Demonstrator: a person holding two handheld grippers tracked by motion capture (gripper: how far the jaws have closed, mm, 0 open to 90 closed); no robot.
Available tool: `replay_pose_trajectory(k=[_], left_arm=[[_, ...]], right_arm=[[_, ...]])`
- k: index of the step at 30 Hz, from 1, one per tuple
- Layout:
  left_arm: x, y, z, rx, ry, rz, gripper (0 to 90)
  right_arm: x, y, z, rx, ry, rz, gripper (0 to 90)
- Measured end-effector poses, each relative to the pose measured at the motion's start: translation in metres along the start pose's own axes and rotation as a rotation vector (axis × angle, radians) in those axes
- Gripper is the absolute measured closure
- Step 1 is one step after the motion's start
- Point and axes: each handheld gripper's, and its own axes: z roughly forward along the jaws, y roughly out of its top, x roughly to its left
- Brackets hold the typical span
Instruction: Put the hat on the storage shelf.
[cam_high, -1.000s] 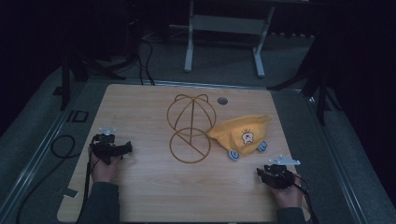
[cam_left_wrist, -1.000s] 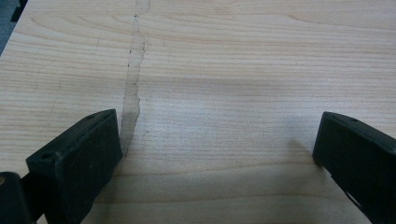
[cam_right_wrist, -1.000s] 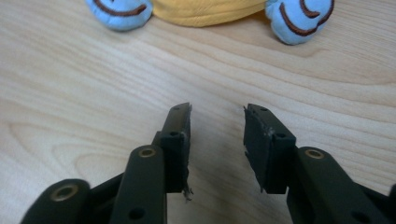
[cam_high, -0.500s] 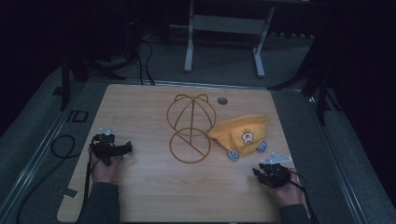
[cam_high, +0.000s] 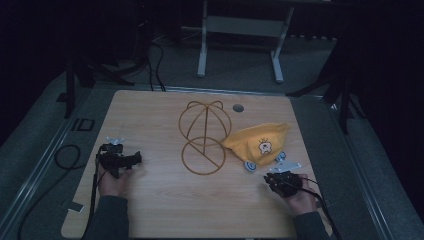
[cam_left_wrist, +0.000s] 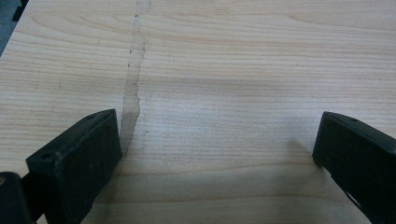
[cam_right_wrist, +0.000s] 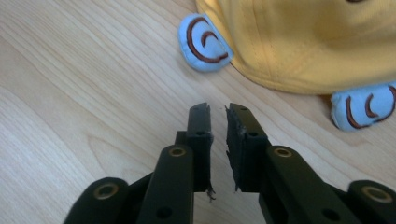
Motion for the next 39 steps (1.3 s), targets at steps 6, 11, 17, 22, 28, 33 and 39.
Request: replay_pose_trajectory(k=[6, 11, 17, 22, 28, 33, 39], left_arm=[[0.000, 0.000, 0.000, -0.002, 0.001, -0.002, 1.1], [0.000, 0.000, 0.000, -0.001, 0.001, -0.003, 1.1], [0.000, 0.000, 0.000, -0.003, 0.001, -0.005, 1.1], [0.000, 0.000, 0.000, -0.003, 0.001, -0.005, 1.1], [0.000, 0.000, 0.000, -0.003, 0.001, -0.005, 1.1], [0.000, 0.000, 0.000, -0.001, 0.001, -0.005, 1.1], [0.000, 0.000, 0.000, -0.001, 0.001, -0.004, 1.1]], right_arm=[[0.005, 0.010, 0.001, -0.009, -0.004, -0.037, 73.2], [0.009, 0.022, 0.008, -0.015, -0.002, -0.078, 68.9], [0.012, 0.031, 0.017, -0.020, 0.012, -0.097, 68.1], [0.014, 0.037, 0.027, -0.024, 0.018, -0.117, 67.5], [0.014, 0.042, 0.036, -0.017, -0.002, -0.132, 64.9], [0.015, 0.046, 0.045, -0.004, -0.009, -0.155, 63.5], [0.012, 0.048, 0.057, 0.035, -0.014, -0.158, 61.9]])
